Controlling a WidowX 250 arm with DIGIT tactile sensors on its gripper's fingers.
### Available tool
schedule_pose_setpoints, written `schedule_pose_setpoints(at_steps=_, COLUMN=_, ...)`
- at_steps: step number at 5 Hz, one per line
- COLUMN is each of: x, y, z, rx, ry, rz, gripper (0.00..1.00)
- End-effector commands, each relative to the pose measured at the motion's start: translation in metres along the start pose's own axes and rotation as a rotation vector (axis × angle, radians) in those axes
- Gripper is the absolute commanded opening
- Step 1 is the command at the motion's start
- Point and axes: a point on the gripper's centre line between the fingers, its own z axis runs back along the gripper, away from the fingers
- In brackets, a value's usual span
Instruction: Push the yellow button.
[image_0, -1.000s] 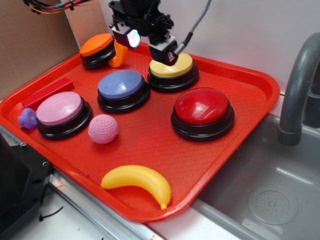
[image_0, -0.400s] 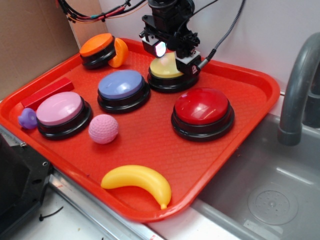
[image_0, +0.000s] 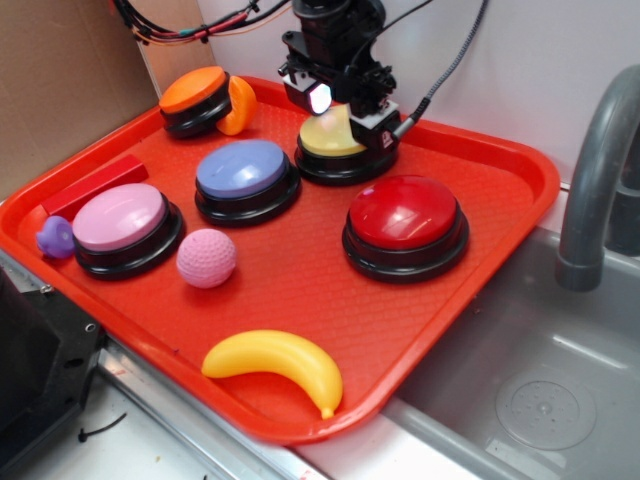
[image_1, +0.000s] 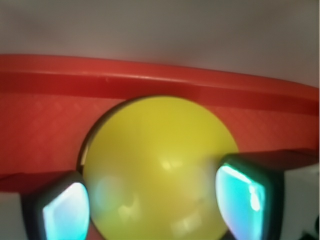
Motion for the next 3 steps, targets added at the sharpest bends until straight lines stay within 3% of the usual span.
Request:
schedule_pose_setpoints(at_steps=1, x=-0.002, y=0.007, z=0.07, rx=0.044, ry=-0.069, rz=0.056, gripper=1.0)
schedule_pose_setpoints(at_steps=3, x=-0.018, y=0.007, z=0.098, rx=0.027, ry=-0.064, rz=0.093, gripper=1.0)
